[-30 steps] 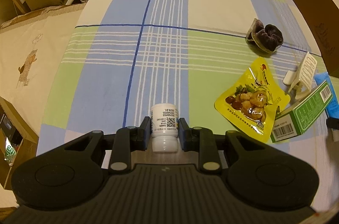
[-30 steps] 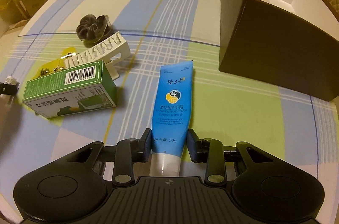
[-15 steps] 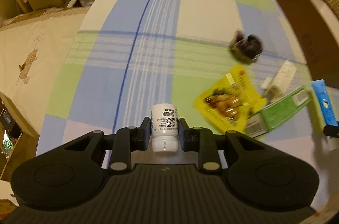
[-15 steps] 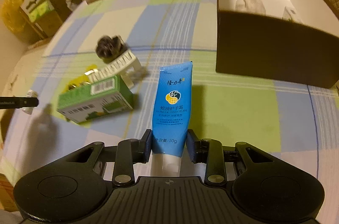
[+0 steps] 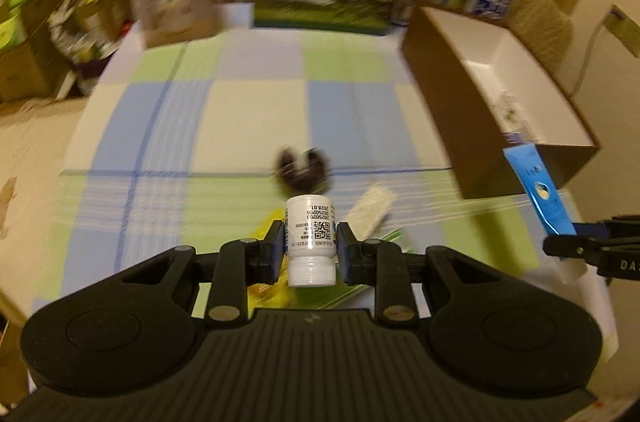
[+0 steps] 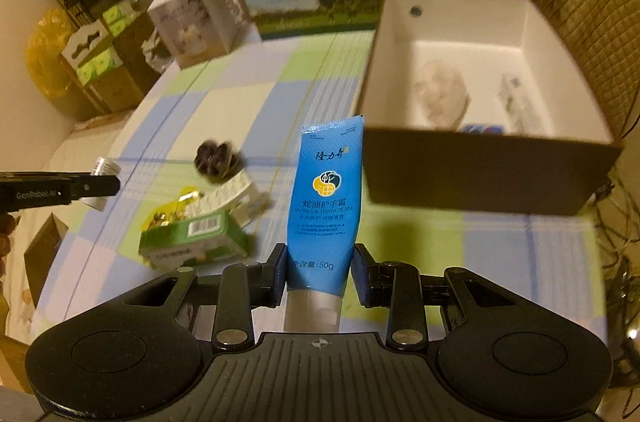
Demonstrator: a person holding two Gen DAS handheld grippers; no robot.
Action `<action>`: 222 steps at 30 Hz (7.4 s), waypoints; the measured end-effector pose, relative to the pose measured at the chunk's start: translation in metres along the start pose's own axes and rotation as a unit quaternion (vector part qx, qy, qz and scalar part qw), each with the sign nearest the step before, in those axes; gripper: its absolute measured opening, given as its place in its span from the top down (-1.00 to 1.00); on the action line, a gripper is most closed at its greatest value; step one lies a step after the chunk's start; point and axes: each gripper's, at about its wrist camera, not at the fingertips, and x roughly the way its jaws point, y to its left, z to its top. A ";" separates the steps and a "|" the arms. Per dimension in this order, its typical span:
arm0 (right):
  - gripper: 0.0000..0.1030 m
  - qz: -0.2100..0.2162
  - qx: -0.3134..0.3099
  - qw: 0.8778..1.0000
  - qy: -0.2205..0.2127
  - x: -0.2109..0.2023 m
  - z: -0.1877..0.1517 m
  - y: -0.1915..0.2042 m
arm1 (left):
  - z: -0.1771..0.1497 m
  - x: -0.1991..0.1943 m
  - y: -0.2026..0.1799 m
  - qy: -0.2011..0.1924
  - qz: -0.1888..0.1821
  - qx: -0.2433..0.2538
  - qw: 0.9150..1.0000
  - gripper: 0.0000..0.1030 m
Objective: Organize objects
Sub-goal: 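Carry the pill bottle and blue tube into the open box and release both, then move both tools back toward the remaining items on the table, then grasp the green box with the left tool while the right tool grasps the white plastic tray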
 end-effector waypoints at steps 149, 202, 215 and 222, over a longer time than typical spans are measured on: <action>-0.17 0.028 0.031 0.996 0.079 0.030 -0.012 0.004 | -0.048 -0.027 0.006 0.039 0.061 -0.049 0.996 -0.61; -0.17 -0.110 0.221 0.964 0.095 -0.004 -0.070 -0.124 | -0.046 0.108 -0.068 0.147 -0.004 0.094 0.985 0.51; -0.17 -0.056 0.165 0.979 0.107 0.029 -0.047 -0.088 | -0.056 0.052 -0.031 0.106 0.032 0.051 0.993 0.51; -0.17 0.004 0.101 0.989 0.105 0.066 -0.013 -0.027 | -0.050 0.019 0.015 0.072 0.075 0.004 0.995 0.51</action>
